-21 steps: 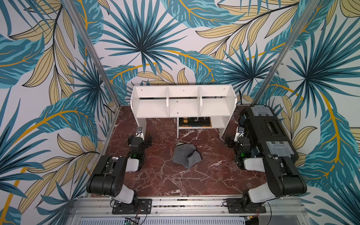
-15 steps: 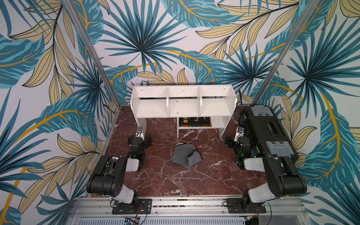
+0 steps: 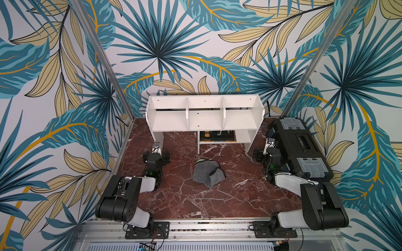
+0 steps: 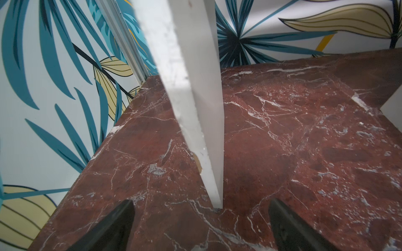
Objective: Wipe the bookshelf clean with a cloth
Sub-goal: Pick up the cleaning item at the center of the board.
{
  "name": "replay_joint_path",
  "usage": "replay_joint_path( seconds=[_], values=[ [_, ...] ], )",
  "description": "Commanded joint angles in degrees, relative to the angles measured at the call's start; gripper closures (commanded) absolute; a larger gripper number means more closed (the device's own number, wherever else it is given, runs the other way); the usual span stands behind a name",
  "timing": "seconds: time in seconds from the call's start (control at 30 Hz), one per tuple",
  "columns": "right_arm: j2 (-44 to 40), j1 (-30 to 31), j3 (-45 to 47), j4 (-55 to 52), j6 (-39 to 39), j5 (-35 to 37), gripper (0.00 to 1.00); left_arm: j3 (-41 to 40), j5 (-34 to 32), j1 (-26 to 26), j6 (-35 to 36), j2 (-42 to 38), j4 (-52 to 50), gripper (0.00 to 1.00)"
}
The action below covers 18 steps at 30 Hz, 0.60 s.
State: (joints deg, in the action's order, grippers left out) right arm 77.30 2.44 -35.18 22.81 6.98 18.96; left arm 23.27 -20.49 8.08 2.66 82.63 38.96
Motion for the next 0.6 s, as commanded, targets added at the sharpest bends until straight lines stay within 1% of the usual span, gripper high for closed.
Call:
replay_joint_path(
  seconds=[0.0, 0.07, 0.13, 0.17, 0.2, 0.23, 0.27, 0.3, 0.33, 0.4, 0.43, 0.47, 0.5, 0.53, 0.57],
  values=[
    [-8.28, 0.28, -7.06, -24.77, 9.26, 2.71, 0.0, 6.67, -6.18, 3.58, 1.47, -6.67, -13.61, 0.0],
    [-13.89, 0.26, -3.78, -26.13, 13.98, -0.06, 0.0, 10.01, -12.46, 7.46, -0.38, -8.58, -21.89, 0.0],
    [-18.92, 0.31, -0.2, -27.69, 18.14, -0.46, 0.01, 11.8, -17.11, 11.37, -3.55, -11.06, -28.92, 0.0],
    [-20.8, 0.29, 0.67, -29.58, 19.68, -1.08, 0.01, 12.3, -19.77, 12.95, -6.57, -12.96, -32.33, 0.0],
    [-21.44, 0.42, 0.48, -31.82, 20.25, -3.16, 0.01, 13.17, -21.49, 14.39, -10.61, -14.71, -36.69, 0.0],
    [-21.36, 1.5, -0.49, -34.37, 20.22, -4.42, 0.01, 13.8, -22.13, 14.93, -14.6, -16.0, -40.66, 0.02],
    [-20.49, 4.81, -2.23, -39.09, 19.77, -2.36, 0.01, 14.6, -22.52, 15.34, -20.0, -17.5, -45.47, 0.04],
    [-19.56, 10.53, -4.63, -42.76, 19.04, 3.13, 0.01, 15.07, -22.62, 15.5, -24.72, -18.96, -49.44, 0.05],
    [-18.64, 16.64, -7.25, -46.6, 18.93, 9.29, 0.01, 15.37, -21.95, 15.7, -27.66, -20.06, -52.28, 0.07],
    [-17.29, 31.56, -14.02, -56.85, 24.12, 27.23, 0.0, 15.62, -18.48, 15.98, -30.85, -22.93, -56.14, 0.09],
    [-17.39, 35.8, -15.61, -58.59, 26.98, 31.82, 0.01, 15.98, -17.23, 15.97, -31.86, -24.26, -57.91, 0.1],
    [-17.86, 38.63, -15.41, -57.78, 28.92, 32.91, 0.01, 16.42, -16.19, 16.15, -32.78, -26.03, -59.69, 0.1],
    [-18.31, 38.66, -13.15, -56.76, 34.37, 32.97, 0.01, 16.75, -15.35, 16.25, -33.2, -27.97, -60.6, 0.1],
    [-18.84, 38.11, -10.51, -56.69, 42.28, 33.45, 0.01, 17.08, -14.54, 16.24, -33.24, -29.67, -60.84, 0.1],
    [-19.68, 34.85, -7.14, -49.55, 39.67, 21.52, 0.01, 17.53, -13.52, 16.18, -32.62, -31.55, -60.38, 0.09]
  ],
)
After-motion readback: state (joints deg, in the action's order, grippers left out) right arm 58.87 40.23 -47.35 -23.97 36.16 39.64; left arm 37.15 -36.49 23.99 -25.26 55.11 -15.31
